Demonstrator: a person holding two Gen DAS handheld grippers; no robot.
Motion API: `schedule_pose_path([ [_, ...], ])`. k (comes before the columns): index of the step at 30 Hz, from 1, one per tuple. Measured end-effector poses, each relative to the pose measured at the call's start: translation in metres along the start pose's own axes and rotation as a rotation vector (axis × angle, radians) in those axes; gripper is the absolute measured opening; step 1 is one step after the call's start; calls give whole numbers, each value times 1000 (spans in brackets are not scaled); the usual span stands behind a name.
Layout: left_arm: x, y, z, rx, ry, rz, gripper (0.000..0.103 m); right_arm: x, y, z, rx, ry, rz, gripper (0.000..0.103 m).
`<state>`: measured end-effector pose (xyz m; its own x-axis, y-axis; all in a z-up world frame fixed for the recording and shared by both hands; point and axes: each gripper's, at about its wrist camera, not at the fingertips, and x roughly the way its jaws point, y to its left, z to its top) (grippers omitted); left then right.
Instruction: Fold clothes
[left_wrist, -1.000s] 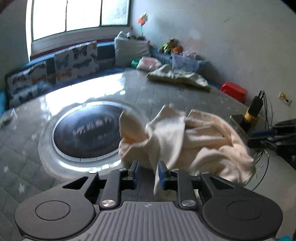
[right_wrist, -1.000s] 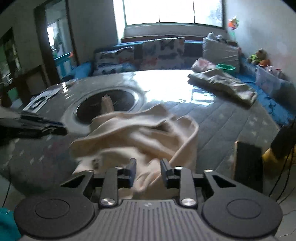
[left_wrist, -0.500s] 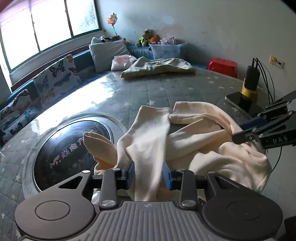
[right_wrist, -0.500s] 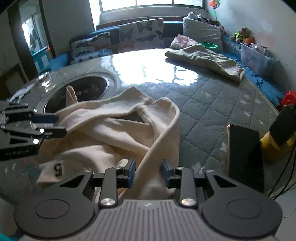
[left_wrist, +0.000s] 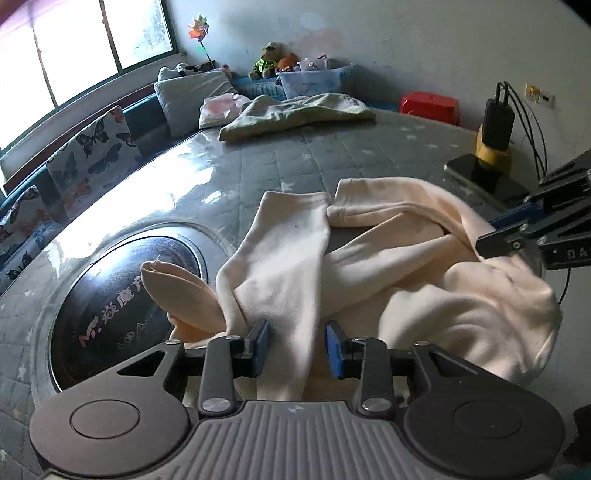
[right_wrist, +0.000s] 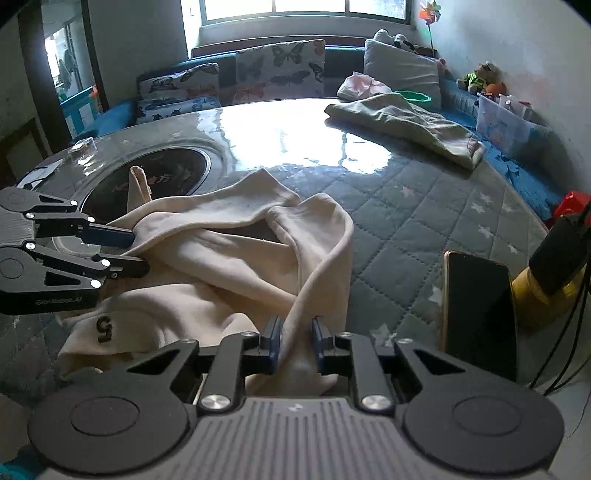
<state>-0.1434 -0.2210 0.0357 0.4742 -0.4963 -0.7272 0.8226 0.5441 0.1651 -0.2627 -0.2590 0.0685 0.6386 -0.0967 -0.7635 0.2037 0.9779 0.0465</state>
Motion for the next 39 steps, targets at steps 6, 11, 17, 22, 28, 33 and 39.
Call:
schedule_pose_path([
  [6, -18, 32, 3, -109, -60, -1, 3, -9, 5, 4, -60, -41, -10, 6],
  [11, -37, 72, 7, -232, -106, 34, 3, -23, 11, 26, -107, -109, -22, 5],
  [17, -56, 124, 3, -360, -141, 124, 3, -32, 23, 58, -174, -204, -43, 4],
  [22, -68, 165, 0, -440, -151, 214, 3, -30, 35, 98, -211, -272, -30, 3],
  [28, -99, 185, -37, -508, -148, 260, 3, -6, 66, 111, -283, -205, 53, 12],
  [33, -122, 188, -87, -574, -86, 313, 3, 31, 90, 91, -313, -100, 127, 24],
  [39, -138, 186, -146, -668, 12, 353, 3, 57, 119, 62, -422, 9, 150, 35],
])
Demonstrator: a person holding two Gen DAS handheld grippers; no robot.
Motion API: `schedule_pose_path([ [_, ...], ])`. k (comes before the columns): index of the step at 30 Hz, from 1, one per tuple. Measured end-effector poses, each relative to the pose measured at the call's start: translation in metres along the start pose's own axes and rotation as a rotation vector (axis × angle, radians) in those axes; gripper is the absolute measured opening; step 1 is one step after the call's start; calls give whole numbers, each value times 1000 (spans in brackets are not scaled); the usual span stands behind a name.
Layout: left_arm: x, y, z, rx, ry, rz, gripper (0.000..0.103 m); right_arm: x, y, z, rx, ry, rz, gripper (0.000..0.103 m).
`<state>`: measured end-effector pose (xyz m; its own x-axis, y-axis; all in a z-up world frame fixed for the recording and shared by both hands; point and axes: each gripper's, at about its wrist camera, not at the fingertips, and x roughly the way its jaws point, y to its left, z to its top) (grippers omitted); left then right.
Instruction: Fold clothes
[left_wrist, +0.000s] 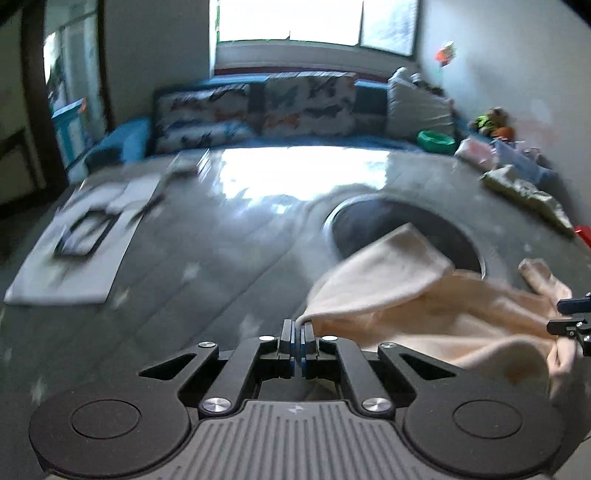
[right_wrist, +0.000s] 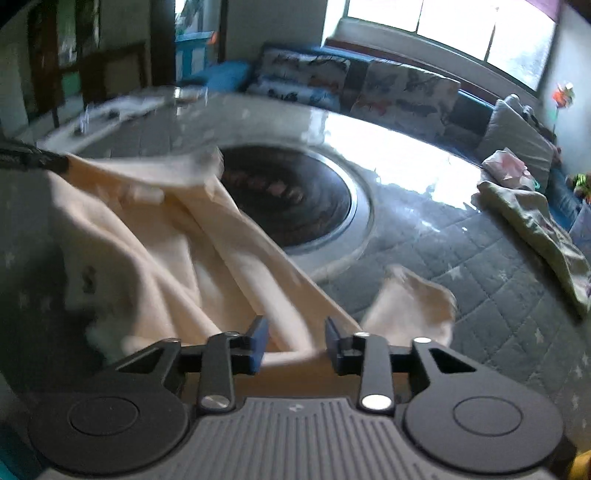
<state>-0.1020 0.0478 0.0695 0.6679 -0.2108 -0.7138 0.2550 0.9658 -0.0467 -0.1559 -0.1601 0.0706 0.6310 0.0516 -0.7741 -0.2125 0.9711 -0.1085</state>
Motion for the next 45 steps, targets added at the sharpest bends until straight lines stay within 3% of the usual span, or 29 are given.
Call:
schedule_pose_path([
  [7, -24, 33, -43, -86, 92, 11, 4, -3, -5, -27, 31, 93, -70, 36],
  [11, -33, 44, -55, -101, 138, -10, 18, -18, -13, -37, 81, 111, -74, 37],
  [14, -40, 49, -56, -91, 132, 15, 29, -28, -17, -32, 95, 67, -74, 37],
  [18, -52, 52, -60, -58, 115, 15, 36, -19, -33, -14, 141, -10, -86, 39],
  [25, -71, 48, -61, 28, 75, 11, 40, 22, -53, -18, 179, 43, -112, 38],
  [29, -72, 24, -50, 92, 9, -49, 40, 16, -59, -31, 173, 70, -157, 38],
  [36, -15, -48, -29, 253, -11, -144, 45, -3, -61, -46, 150, 107, -229, 39],
  [39, 9, -70, -28, 328, -5, -139, 46, -11, -61, -46, 167, 78, -215, 40],
  [42, 29, -76, -28, 337, 28, -127, 42, -20, -56, -40, 166, 40, -199, 41],
  [43, 33, -74, -29, 323, 32, -126, 36, -22, -55, -38, 162, 29, -195, 42],
  [44, 36, -71, -29, 305, 32, -126, 21, -24, -53, -36, 157, 20, -190, 42],
  [45, 37, -65, -29, 278, 28, -129, 15, -26, -49, -33, 150, 10, -179, 43],
])
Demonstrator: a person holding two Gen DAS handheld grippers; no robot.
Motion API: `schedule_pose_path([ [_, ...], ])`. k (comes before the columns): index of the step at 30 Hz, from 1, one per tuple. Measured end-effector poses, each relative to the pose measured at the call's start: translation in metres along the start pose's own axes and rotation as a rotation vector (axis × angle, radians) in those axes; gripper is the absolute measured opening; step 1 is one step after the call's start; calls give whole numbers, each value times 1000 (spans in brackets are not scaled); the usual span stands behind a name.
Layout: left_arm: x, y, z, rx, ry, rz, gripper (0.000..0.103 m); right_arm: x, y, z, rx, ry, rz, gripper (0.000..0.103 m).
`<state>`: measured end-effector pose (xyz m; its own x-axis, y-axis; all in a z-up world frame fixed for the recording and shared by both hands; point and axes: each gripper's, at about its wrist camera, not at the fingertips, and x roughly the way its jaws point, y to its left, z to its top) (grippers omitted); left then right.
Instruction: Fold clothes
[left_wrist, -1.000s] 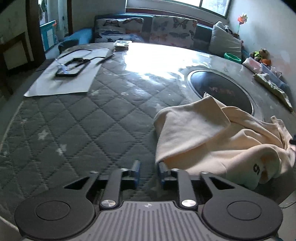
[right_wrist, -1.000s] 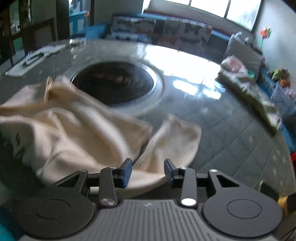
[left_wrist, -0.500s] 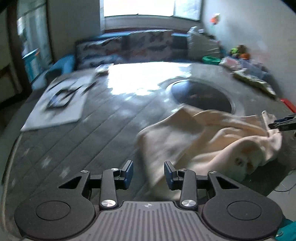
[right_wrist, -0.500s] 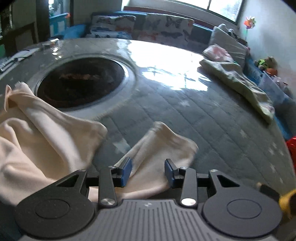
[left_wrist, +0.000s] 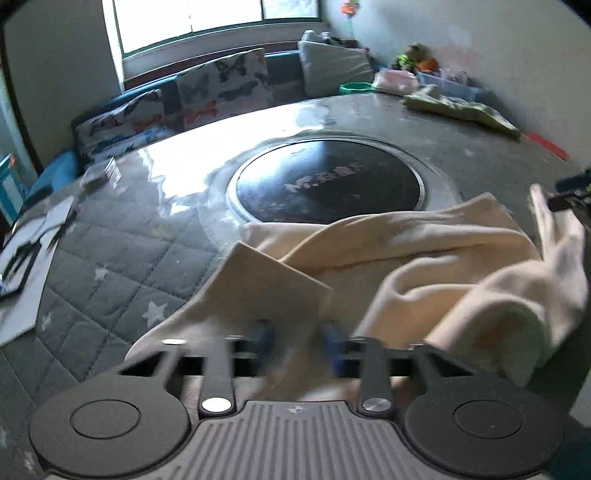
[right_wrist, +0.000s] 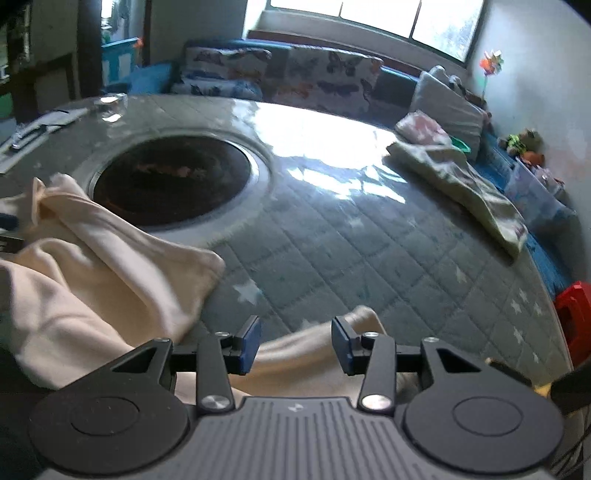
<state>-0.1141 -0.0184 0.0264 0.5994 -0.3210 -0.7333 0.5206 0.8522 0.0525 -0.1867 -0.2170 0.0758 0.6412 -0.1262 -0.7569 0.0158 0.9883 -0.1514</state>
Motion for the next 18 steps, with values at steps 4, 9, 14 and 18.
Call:
schedule_pose_path([
  [4, -21, 31, -6, -129, -59, -1, 5, -2, 12, 8, -23, -22, 39, 43],
  [9, -68, 87, -22, -332, -160, 111, 2, 6, 30, 19, -50, -27, 89, 43],
  [14, -111, 140, -57, -503, -235, 273, 2, 15, 44, 29, -66, -30, 127, 43],
  [18, -111, 169, -93, -582, -145, 410, 3, 24, 52, 31, -66, -18, 148, 43],
])
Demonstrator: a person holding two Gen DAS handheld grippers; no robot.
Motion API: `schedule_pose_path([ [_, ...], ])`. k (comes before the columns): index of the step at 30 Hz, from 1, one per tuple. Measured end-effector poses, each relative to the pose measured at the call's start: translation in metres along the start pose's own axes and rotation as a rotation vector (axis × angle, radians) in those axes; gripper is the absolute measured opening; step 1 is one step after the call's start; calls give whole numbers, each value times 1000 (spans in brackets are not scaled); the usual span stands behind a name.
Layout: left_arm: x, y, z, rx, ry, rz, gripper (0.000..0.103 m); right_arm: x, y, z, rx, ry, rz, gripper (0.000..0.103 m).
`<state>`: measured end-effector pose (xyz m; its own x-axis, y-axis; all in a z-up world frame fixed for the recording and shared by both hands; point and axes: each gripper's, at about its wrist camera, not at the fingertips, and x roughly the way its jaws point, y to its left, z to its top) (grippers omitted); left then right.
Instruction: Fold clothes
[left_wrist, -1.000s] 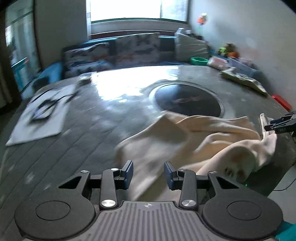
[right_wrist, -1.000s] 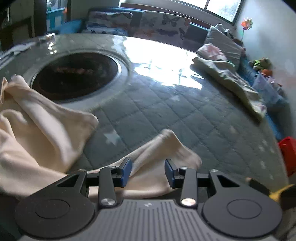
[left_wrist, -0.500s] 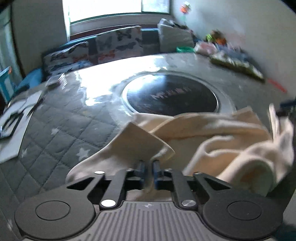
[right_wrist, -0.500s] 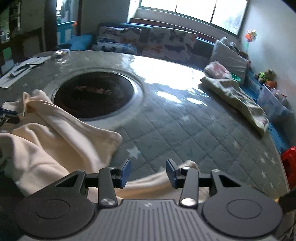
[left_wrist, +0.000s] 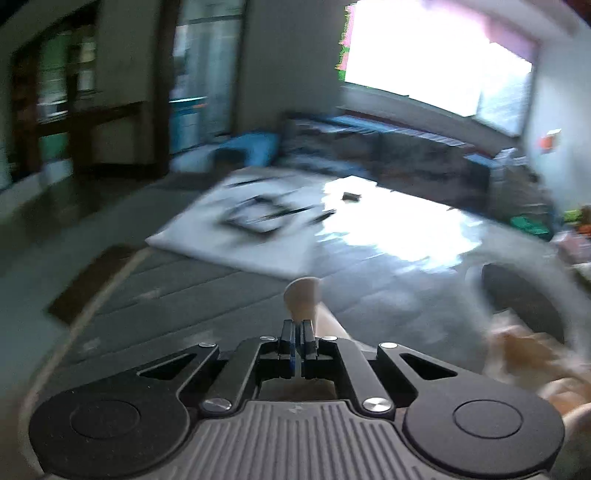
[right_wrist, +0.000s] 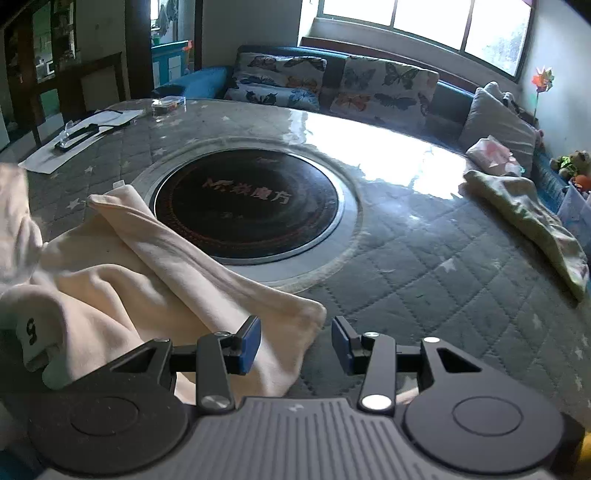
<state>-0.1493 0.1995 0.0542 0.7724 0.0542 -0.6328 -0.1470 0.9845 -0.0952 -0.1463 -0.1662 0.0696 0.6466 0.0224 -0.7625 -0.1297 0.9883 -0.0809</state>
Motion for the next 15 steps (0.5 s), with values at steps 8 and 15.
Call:
schedule_pose_path([
  [8, 10, 5, -6, 44, 86, 61, 21, 8, -3, -1, 20, 21, 20, 43],
  [15, 12, -104, 12, 283, 37, -271, 55, 13, -12, -2, 45, 36, 49, 43],
])
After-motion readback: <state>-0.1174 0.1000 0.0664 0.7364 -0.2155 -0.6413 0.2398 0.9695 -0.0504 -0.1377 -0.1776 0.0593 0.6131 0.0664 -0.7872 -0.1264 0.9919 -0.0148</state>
